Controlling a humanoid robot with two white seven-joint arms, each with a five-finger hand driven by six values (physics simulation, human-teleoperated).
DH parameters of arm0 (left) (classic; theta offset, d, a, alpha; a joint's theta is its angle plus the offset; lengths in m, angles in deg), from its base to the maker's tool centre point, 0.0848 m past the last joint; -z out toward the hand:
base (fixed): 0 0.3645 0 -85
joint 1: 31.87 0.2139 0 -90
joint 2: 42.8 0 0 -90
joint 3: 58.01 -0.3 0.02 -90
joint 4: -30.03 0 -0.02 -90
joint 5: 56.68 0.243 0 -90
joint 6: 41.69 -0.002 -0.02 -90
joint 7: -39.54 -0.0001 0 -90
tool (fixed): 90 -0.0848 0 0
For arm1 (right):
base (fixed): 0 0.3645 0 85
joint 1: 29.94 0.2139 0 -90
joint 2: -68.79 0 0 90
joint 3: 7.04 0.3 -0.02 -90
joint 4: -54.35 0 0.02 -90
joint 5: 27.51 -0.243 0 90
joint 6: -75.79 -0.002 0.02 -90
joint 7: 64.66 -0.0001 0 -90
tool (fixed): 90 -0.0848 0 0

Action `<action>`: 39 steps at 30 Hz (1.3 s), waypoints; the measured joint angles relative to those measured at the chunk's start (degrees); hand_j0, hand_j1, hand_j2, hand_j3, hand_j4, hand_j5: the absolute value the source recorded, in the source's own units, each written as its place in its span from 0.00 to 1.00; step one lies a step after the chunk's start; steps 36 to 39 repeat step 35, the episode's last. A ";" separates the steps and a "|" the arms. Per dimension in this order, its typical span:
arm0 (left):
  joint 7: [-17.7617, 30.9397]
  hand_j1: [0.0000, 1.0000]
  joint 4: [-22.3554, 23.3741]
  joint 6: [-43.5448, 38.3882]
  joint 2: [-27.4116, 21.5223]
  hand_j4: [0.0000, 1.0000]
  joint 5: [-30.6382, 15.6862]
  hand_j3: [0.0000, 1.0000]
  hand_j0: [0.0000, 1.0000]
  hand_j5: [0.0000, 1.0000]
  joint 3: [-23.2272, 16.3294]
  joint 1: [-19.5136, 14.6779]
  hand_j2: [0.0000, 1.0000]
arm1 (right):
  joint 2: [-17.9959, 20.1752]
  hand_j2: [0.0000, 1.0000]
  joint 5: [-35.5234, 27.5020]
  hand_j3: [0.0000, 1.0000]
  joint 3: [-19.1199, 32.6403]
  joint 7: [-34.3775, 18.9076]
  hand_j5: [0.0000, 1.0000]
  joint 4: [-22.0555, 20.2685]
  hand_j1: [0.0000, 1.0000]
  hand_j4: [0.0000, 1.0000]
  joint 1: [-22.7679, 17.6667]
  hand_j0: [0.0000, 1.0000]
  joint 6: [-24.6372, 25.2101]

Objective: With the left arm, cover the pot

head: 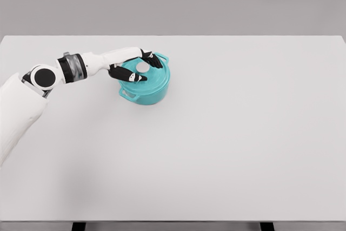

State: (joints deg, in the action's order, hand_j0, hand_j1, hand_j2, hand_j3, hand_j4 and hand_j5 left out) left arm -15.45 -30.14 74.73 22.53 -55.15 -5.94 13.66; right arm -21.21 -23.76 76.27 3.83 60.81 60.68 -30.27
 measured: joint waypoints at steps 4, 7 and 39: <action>0.00 0.66 0.00 -0.02 0.00 0.66 0.00 0.66 0.66 0.66 0.03 -0.09 0.66 | 0.00 1.00 0.00 1.00 0.00 0.00 1.00 0.01 1.00 1.00 0.00 1.00 0.00; 0.00 0.67 -0.08 0.00 0.00 0.67 -0.05 0.67 0.67 0.67 0.07 -0.18 0.67 | 0.00 1.00 0.00 1.00 0.00 0.00 1.00 0.01 1.00 1.00 0.00 1.00 0.00; 0.01 1.00 -26.94 -0.26 -30.75 1.00 -18.19 1.00 1.00 1.00 0.83 10.81 1.00 | 0.00 1.00 0.00 1.00 0.00 0.00 1.00 0.01 1.00 1.00 0.00 1.00 0.00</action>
